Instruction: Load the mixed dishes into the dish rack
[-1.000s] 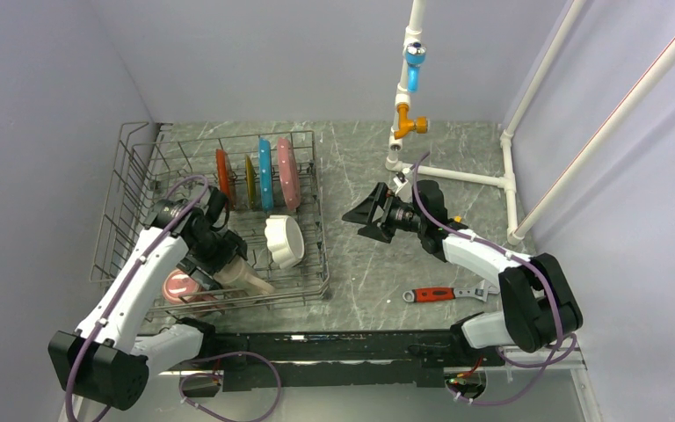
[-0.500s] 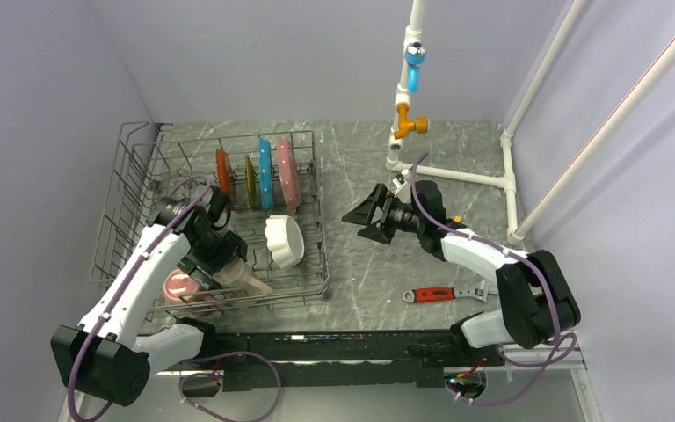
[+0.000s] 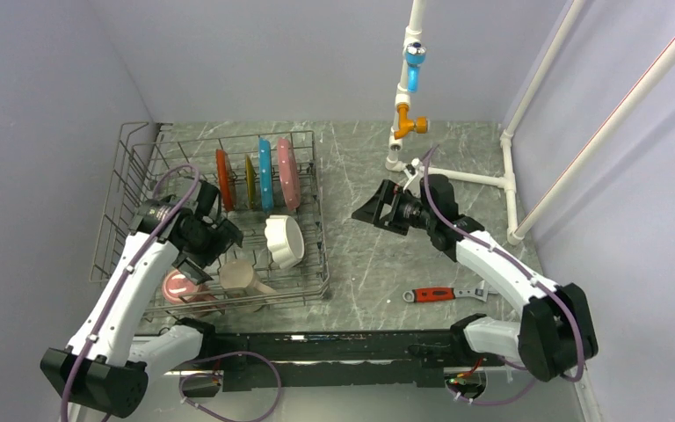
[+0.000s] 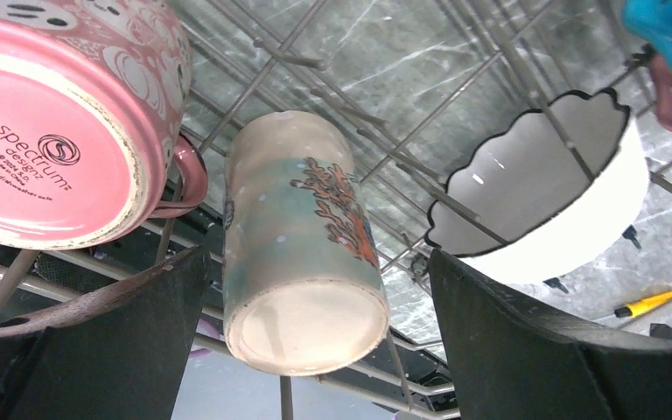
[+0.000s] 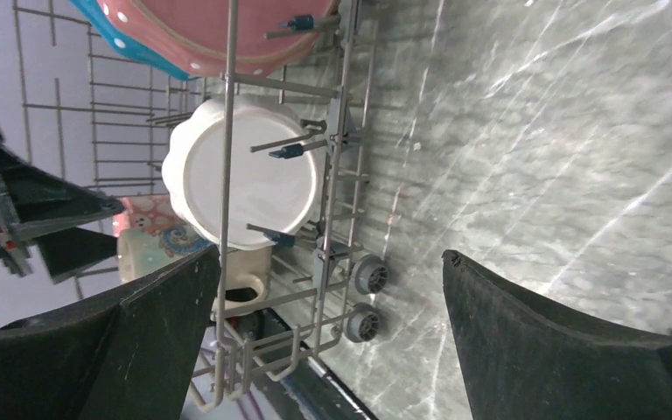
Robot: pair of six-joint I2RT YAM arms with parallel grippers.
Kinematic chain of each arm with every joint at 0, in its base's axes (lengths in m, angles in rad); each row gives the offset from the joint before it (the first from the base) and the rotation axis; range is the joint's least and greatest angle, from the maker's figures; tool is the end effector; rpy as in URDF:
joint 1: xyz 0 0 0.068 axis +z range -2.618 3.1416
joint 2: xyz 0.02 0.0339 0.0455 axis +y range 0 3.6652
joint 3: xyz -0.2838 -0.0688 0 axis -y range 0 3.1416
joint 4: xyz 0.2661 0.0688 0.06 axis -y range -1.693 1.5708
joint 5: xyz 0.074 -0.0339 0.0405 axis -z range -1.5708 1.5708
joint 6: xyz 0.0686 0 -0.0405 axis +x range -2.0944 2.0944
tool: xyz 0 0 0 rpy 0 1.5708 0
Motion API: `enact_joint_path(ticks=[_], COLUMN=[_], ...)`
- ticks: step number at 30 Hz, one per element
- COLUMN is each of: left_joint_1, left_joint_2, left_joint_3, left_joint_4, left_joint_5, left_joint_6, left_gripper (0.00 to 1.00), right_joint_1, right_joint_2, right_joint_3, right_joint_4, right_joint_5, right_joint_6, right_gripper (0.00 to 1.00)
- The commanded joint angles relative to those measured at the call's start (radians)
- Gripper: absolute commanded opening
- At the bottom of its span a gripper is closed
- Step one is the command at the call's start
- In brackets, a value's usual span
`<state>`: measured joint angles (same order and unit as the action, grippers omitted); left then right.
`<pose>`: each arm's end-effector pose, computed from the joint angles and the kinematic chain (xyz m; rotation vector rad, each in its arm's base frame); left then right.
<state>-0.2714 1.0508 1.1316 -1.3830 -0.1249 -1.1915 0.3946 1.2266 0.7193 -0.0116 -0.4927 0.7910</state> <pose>0.1729 -0.0392 0.3041 -1.2898 2.5486 -0.1249 0.2670 0.1463 0.2371 0.1206 2.2627 1.1947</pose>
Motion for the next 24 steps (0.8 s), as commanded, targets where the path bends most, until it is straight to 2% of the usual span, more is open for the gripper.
enact_joint_path(ticks=[1, 7, 11, 17, 24], left_joint_1=[0.006, 0.020, 0.023, 0.024, 0.023], left_joint_2=[-0.044, -0.155, -0.239, -0.366, -0.459], left_joint_3=[0.069, 0.124, 0.160, 0.179, 0.242], left_joint_4=[0.029, 0.200, 0.411, 0.703, 0.828], left_joint_5=[-0.010, 0.015, 0.155, 0.313, 0.326], left_joint_6=[0.067, 0.223, 0.456, 0.666, 0.836], left_gripper=[0.99, 0.99, 1.00, 1.00, 0.99], right_joint_1=[-0.005, -0.002, -0.003, -0.003, -0.003], right_joint_2=[-0.089, -0.233, -0.349, -0.499, -0.664], right_joint_3=[0.078, 0.130, 0.176, 0.265, 0.372], right_joint_4=[-0.167, -0.321, -0.390, -0.470, -0.535], right_joint_5=[0.135, 0.273, 0.342, 0.444, 0.605], right_joint_6=[-0.153, -0.265, -0.333, -0.403, -0.469], right_gripper=[0.99, 0.99, 1.00, 1.00, 1.00])
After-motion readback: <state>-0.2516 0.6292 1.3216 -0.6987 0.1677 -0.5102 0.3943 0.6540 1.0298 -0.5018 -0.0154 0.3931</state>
